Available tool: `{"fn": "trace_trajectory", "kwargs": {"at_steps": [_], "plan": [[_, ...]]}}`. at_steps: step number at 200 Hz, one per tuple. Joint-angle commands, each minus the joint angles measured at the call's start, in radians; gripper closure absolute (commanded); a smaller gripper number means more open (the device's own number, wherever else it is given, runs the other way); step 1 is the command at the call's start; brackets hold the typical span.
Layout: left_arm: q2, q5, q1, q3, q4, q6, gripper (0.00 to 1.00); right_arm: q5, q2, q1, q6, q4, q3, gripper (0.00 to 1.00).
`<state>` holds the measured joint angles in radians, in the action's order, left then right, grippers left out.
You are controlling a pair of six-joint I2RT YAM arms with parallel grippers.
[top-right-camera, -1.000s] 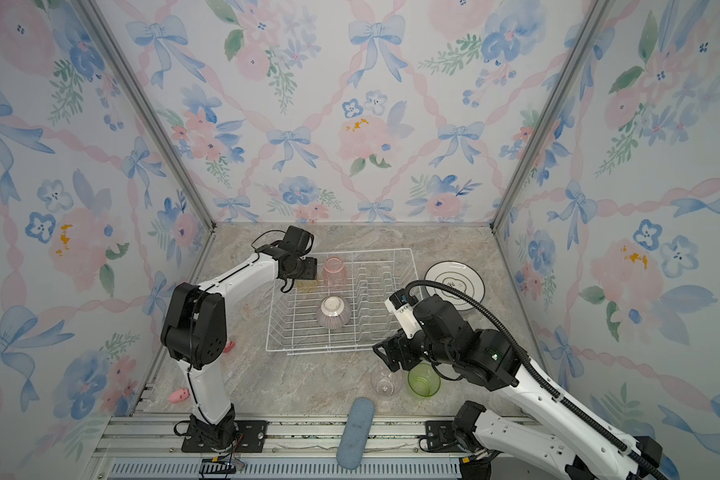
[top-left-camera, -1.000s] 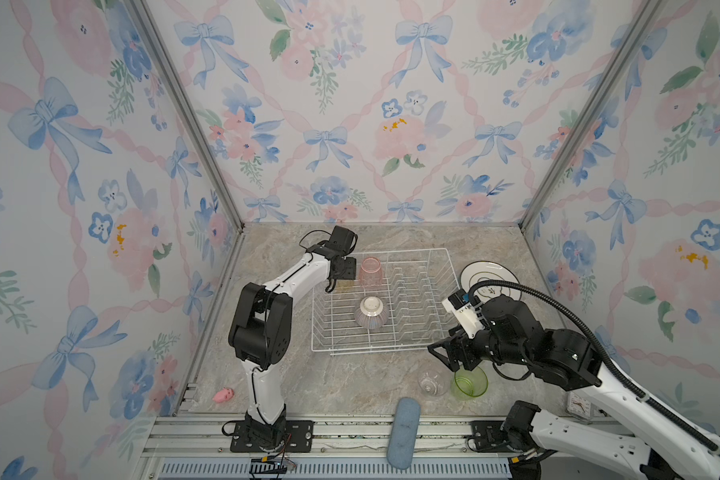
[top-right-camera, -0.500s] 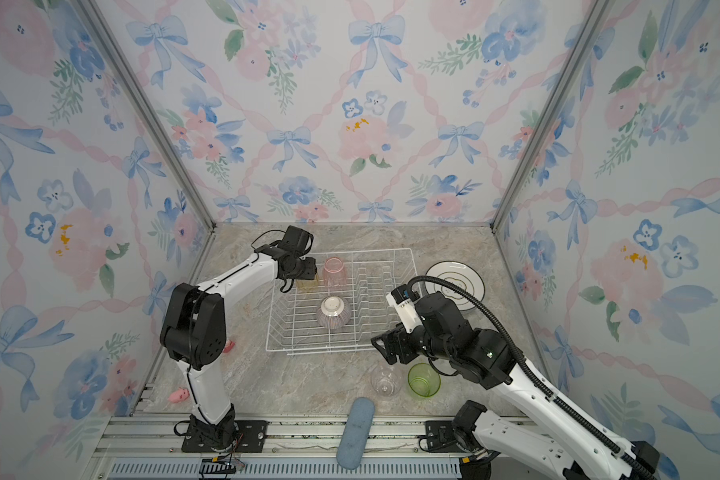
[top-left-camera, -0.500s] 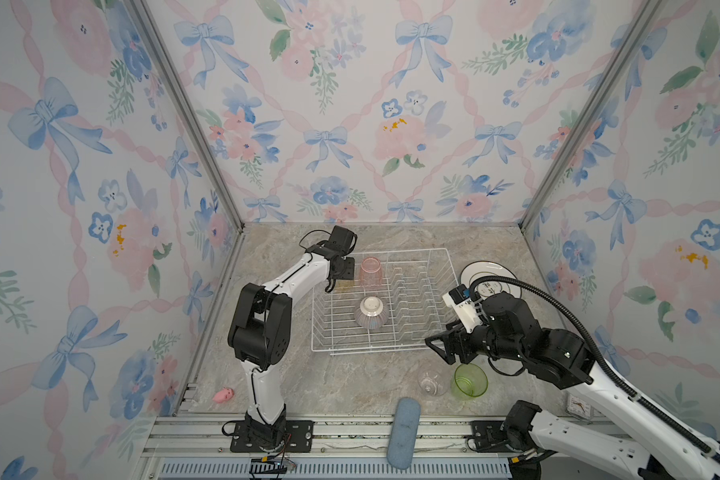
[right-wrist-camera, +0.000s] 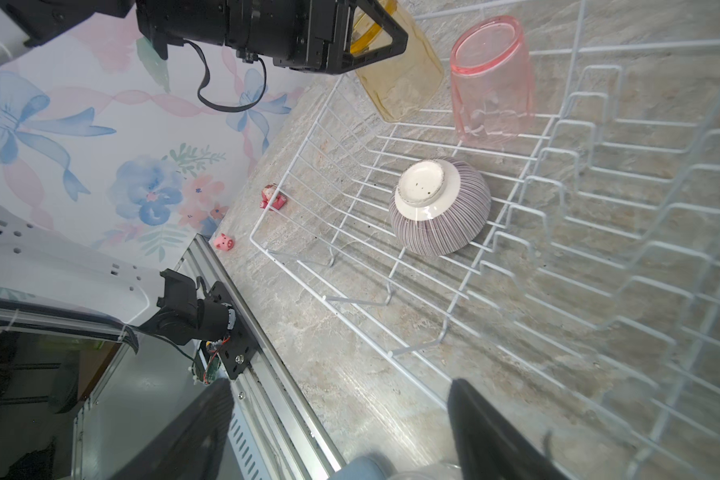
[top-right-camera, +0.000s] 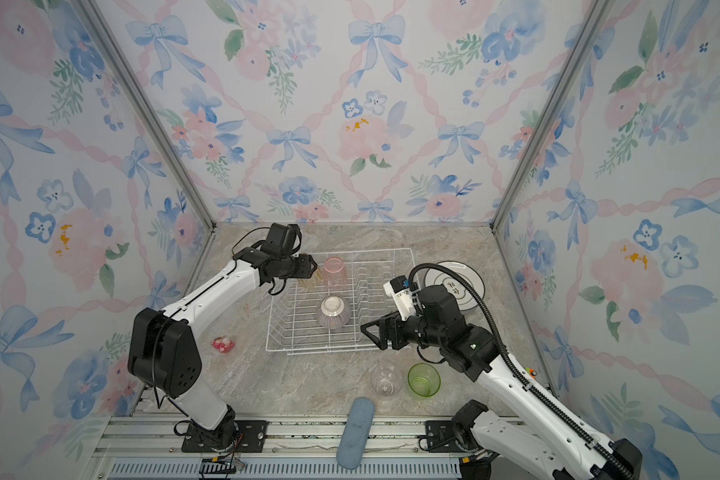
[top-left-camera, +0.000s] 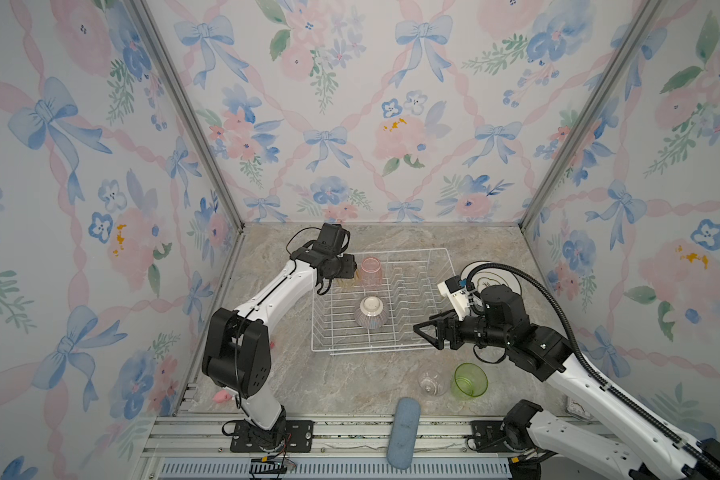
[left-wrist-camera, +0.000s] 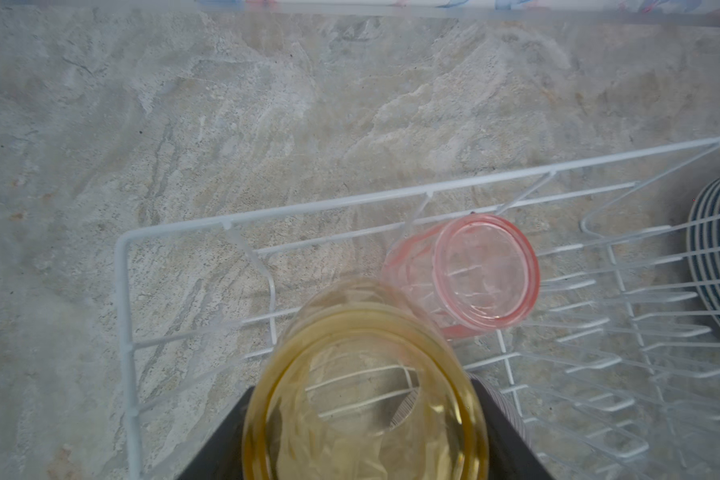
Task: Unload the mixed dishes from the dish rack
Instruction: 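Lift the yellow cup with the left gripper toward the approaching right gripper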
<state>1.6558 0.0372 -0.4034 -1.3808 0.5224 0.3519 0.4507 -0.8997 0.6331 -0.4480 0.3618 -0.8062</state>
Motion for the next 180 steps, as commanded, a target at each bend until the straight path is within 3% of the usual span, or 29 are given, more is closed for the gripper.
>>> {"fn": "trace_trajectory", "kwargs": {"at_steps": [1,80,180], "plan": [[-0.048,-0.111,-0.014,0.020,-0.005,0.016,0.43,0.137,-0.012,-0.033,-0.080,-0.198,0.048,0.19],[-0.137,-0.201,-0.109,-0.001,-0.005,0.036,0.42,0.267,-0.098,-0.112,-0.289,-0.621,0.193,0.39],[-0.212,-0.362,-0.153,-0.001,-0.021,0.044,0.42,0.278,-0.257,-0.136,-0.429,-0.989,0.269,0.43]]}}
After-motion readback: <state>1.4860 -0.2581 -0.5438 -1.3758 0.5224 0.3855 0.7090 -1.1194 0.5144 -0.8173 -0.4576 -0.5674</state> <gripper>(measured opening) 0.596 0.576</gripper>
